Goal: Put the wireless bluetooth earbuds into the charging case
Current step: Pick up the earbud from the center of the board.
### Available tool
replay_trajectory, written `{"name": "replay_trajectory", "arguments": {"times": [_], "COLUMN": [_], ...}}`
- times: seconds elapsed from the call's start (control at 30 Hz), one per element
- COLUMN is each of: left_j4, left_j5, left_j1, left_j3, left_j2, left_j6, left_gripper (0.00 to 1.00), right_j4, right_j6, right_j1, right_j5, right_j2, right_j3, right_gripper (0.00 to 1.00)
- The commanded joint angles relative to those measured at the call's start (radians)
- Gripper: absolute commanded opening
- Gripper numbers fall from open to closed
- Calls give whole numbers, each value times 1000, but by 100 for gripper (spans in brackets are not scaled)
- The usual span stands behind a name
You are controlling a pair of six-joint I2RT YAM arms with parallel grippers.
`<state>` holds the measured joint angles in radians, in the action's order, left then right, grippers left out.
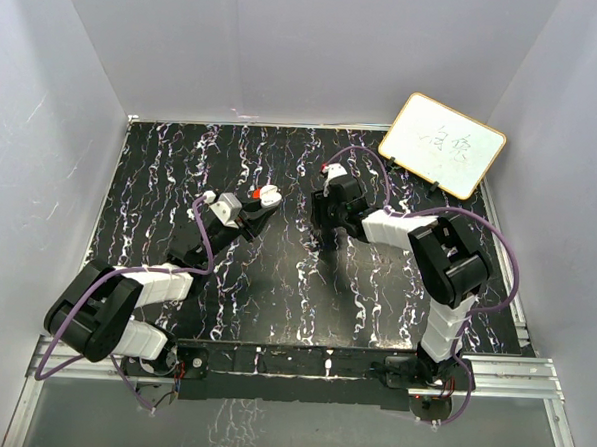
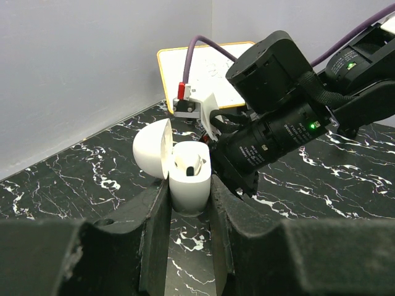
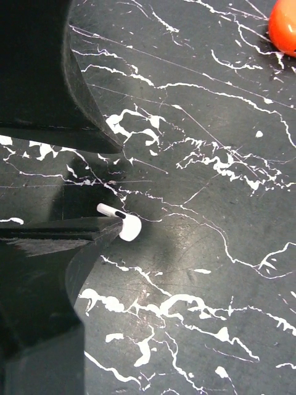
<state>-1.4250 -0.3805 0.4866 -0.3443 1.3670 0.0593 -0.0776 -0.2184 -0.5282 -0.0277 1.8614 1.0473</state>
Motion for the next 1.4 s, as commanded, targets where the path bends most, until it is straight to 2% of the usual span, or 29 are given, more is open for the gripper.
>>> {"name": "replay_trajectory", "arguments": {"times": [0.0, 0.63, 0.87, 1.13, 1.37], "left_j4": [-26, -29, -28, -26, -28], "left_j5": [3, 2, 3, 4, 3], "left_j1": [-6, -5, -5, -5, -5], "left_j3": [-5, -7, -5, -4, -5], "left_j2": [-34, -29, -31, -34, -31], "left_j6": [-13, -13, -13, -14, -13], "left_gripper": [0, 0, 0, 0, 0], "right_j4": [-14, 50, 53, 55, 55], "right_j6": [-17, -62, -47, -33, -20], "right_j1": [0, -1, -1, -1, -1], "right_j5": [36, 170, 175, 170, 184], "right_j2": [9, 40, 39, 44, 39], "right_j3": [52, 88, 89, 95, 104], "right_gripper": [43, 33, 31, 21, 20]}}
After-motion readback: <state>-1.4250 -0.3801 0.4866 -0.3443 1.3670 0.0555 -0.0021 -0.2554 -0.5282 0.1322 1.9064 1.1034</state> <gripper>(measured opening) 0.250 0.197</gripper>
